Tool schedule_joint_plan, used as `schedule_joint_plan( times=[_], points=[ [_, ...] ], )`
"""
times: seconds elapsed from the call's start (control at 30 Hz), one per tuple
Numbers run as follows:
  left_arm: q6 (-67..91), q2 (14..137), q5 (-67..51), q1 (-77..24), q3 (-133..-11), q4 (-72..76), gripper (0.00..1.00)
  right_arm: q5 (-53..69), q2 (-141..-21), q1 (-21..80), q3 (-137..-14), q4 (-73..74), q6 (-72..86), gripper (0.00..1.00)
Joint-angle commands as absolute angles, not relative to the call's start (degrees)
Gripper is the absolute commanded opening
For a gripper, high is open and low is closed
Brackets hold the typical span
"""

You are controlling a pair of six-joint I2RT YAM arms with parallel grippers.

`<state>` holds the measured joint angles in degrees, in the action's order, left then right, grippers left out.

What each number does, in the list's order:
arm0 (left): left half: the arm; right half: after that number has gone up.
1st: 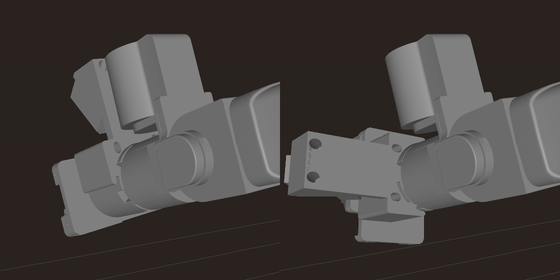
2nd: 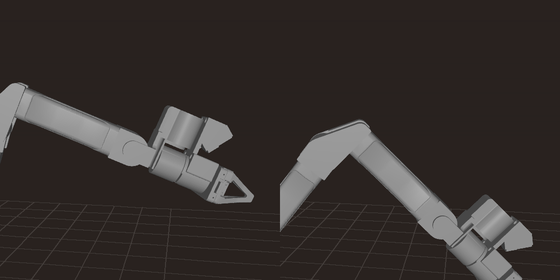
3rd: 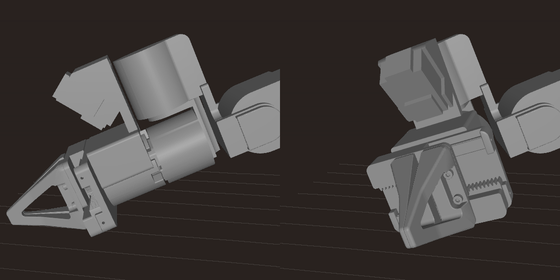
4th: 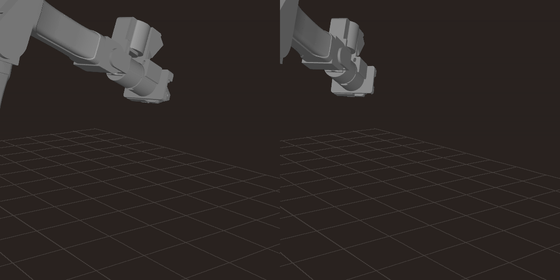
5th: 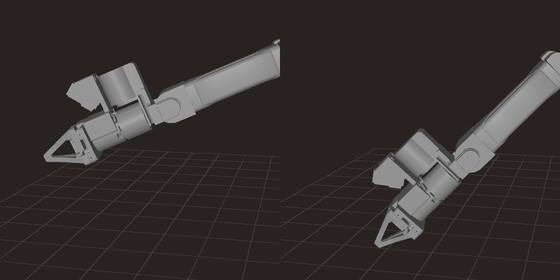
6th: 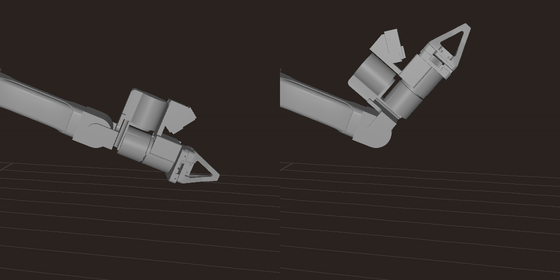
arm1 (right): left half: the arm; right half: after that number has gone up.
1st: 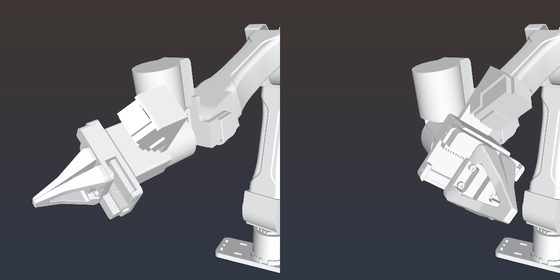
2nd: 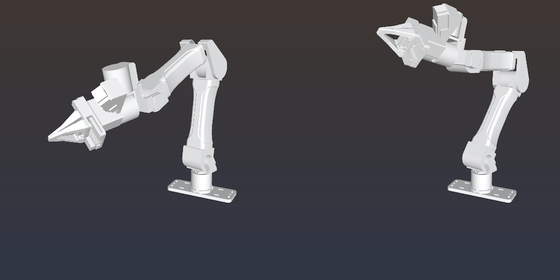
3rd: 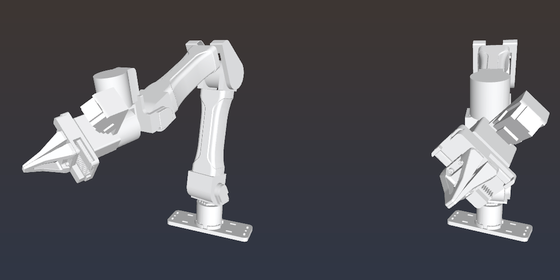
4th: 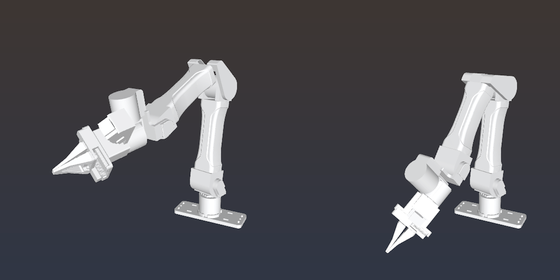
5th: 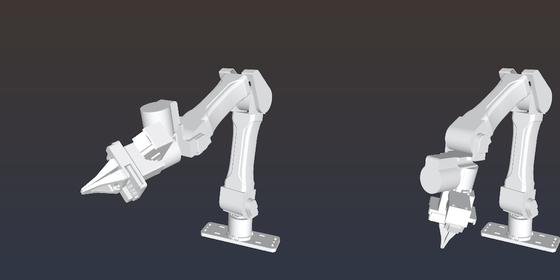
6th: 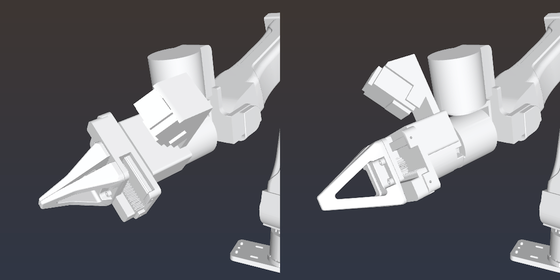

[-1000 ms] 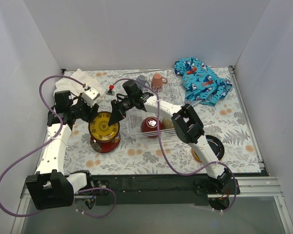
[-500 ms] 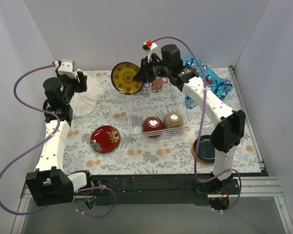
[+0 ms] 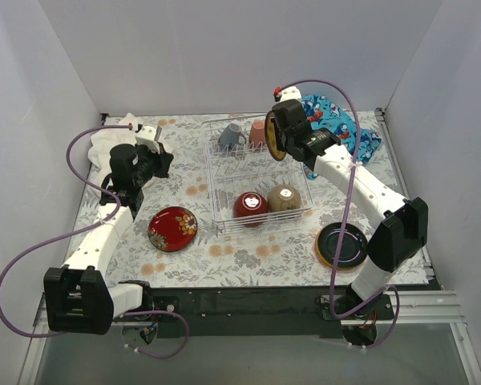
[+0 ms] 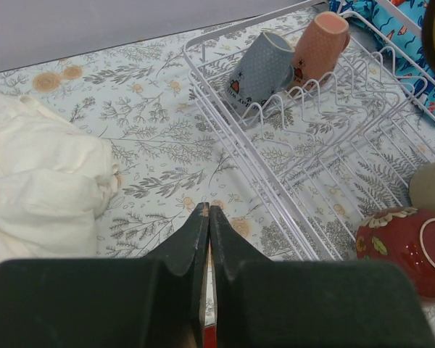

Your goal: Load the mixed dishes into the dish rack

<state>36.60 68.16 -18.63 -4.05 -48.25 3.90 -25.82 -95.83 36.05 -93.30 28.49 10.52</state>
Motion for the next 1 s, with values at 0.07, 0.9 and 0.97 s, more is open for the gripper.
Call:
schedule_joint_plan(
  times=[0.07, 0.9, 0.97],
  points=[
    [36.2, 63.5, -18.0, -4.0, -46.3, 2.1, 0.00, -42.3, -95.1, 35.5, -94.3, 28.9, 13.1, 0.01],
    [34.2, 58.4, -15.5, -4.0, -40.9, -2.4, 0.00, -37.7, -110.6, 31.9, -100.9, 30.3, 13.4, 0.01],
    [33.8, 59.2, -15.6, -4.0, -41.1, -2.5, 0.05, -36.4, -111.4, 31.4, -101.2, 30.4, 13.3, 0.01]
  ],
)
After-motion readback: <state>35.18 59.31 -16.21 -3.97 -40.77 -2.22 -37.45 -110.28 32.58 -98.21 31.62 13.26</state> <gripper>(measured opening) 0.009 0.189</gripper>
